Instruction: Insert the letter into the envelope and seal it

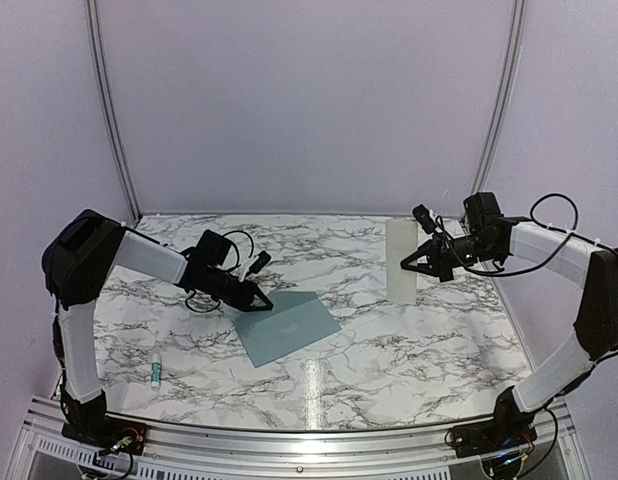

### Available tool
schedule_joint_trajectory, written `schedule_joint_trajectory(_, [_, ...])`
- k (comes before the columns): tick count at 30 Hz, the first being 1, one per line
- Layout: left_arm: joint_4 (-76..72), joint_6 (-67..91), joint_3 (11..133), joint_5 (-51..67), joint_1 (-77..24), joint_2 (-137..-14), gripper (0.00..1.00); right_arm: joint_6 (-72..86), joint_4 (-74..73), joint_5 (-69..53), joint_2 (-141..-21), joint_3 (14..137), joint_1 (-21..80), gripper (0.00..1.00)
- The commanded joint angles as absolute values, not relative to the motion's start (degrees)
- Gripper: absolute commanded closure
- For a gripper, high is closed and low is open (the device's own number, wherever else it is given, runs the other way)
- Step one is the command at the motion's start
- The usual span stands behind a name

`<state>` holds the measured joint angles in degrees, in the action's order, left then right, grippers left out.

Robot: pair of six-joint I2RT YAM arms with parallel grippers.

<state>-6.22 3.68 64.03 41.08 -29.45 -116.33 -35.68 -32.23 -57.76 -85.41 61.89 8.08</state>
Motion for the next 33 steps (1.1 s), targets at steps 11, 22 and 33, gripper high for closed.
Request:
schedule_joint_trajectory(11, [12.88,-6.49,75.90,38.57,-35.81,-100.83,1.00,-36.57,-36.95,-58.03,-85.08,68.11,8.15,1.00])
schedule_joint_trajectory(22, [27.58,-16.05,79.47,39.10,-37.18,-96.73,1.00,-46.22,-53.78,-46.25,-81.51,81.26,17.04,1.00])
schedule_joint_trajectory(33, [29.94,-21.15,75.58,37.44,-40.06,-94.41,1.00,-48.18,-60.05,-36.59,-82.79,87.23,33.88,1.00])
